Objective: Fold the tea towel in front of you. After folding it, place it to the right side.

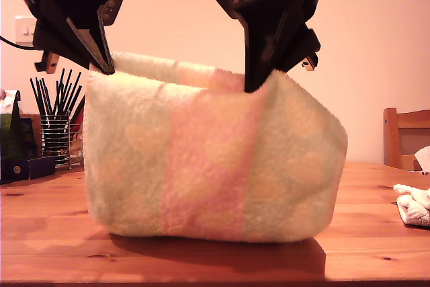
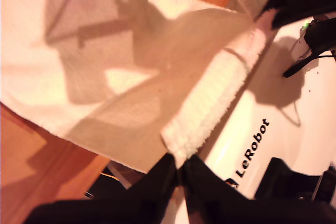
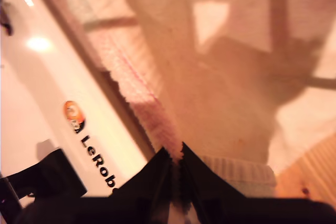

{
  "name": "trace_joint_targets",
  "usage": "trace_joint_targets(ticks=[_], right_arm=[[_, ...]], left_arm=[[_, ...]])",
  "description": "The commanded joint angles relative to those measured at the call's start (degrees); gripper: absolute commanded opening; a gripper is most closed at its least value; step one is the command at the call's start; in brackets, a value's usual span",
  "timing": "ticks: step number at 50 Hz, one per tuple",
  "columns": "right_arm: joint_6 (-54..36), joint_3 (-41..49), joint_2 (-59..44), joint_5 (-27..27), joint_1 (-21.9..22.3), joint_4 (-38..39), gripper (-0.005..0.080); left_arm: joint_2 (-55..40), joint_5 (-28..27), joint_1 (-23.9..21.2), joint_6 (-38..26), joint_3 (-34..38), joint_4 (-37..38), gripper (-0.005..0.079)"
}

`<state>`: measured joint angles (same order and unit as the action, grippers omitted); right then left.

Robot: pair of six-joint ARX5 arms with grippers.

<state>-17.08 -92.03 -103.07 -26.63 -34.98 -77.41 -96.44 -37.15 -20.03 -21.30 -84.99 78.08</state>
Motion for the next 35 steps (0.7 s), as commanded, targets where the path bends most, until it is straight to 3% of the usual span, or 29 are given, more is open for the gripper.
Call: trace_joint_targets(ticks=[1, 9, 24, 35], right_arm=[[-2.0, 0.9, -0.3, -0.2, -0.3, 0.0, -0.0012], [-1.8, 0.9, -0.3, 2.5, 1.0, 8.0, -0.0012], [-1.6, 0.9, -0.5, 13.9, 5.5, 23.2, -0.0012], [-2.4, 0.9, -2.7, 14.4, 8.3, 34.9, -0.0012]], left_arm=[[0.1, 0.2, 0.0, 0.0, 0.6, 0.2, -0.0021], [0.0, 2.5, 0.9, -1.6, 0.6, -2.6, -0.0021], [0.0, 7.5, 4.3, -1.7, 0.6, -16.8, -0.0021], [-3.7, 8.2, 5.0, -1.6, 0.6, -25.3, -0.0021]])
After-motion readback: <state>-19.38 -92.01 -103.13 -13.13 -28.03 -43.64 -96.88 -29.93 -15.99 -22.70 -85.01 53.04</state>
